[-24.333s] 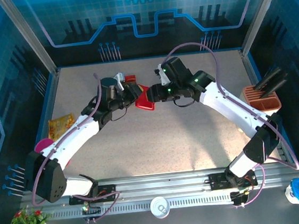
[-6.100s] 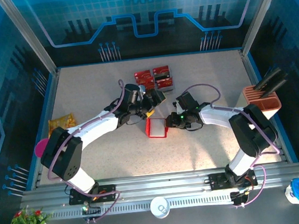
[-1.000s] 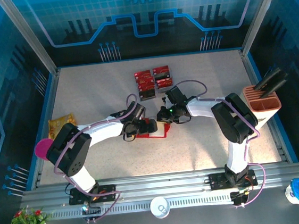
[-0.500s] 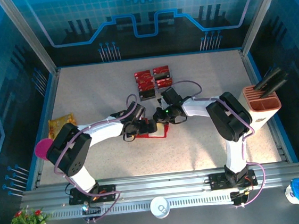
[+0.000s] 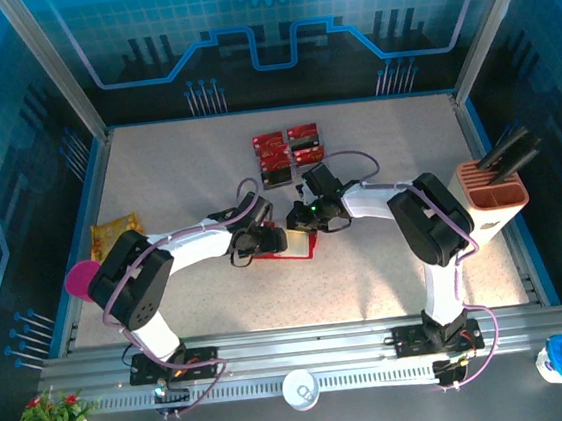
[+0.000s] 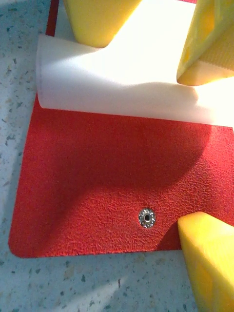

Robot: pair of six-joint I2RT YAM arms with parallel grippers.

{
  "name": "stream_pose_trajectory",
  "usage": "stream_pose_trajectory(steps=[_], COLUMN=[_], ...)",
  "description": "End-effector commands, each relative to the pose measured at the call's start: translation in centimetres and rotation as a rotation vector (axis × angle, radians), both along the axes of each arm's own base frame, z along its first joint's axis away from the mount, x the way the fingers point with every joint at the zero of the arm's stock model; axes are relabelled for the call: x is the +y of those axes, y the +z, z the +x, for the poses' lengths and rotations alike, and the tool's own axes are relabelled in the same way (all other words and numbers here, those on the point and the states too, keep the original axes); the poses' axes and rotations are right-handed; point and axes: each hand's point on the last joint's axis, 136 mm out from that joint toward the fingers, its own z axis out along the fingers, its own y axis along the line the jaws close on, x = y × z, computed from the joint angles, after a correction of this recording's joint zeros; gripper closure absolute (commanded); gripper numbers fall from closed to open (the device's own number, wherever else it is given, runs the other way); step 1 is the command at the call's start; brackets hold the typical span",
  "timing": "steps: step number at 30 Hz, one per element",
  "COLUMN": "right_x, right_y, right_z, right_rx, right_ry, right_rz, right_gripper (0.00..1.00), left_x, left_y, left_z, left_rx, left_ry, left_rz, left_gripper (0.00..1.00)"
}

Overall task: Put the credit cards into the card holder
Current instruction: Flip over the card slot on the card holder.

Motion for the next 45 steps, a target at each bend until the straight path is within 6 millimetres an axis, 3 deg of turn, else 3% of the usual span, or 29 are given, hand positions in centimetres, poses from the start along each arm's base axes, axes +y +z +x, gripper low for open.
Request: stream_pose_trajectory(steps=[1, 6, 15, 37, 45], right_x=[0.0, -0.5, -0.7, 2.8, 4.2], right_y=[2.3, 2.5, 1.2, 2.1, 3.4], right_z=[0.3, 0.3, -0.2, 0.7, 0.9], right_rx=[-0.026, -0.029, 0.004, 0.013, 0.012], right_ry=[-0.013, -0.032, -0.045, -0.013, -0.01], right_rz=[0.025, 0.022, 0.015, 0.092, 0.135], right_gripper=[0.76, 0.63, 0.57, 0.57, 0.57], left_x=[2.0, 1.9, 1.8, 1.7, 1.9], left_y=[-5.4, -5.1, -4.7, -3.9, -1.6], left_z=[-4.0, -3.8, -3.7, -3.9, -3.6], left_rx=[0.167, 0.155, 0.14, 0.11, 0.05], left_ry=[-0.026, -0.02, -0.016, -0.022, -0.017], left_rz=[0.085, 0.072, 0.057, 0.021, 0.002], left_gripper=[0.28, 0.28, 0.28, 0.24, 0.11])
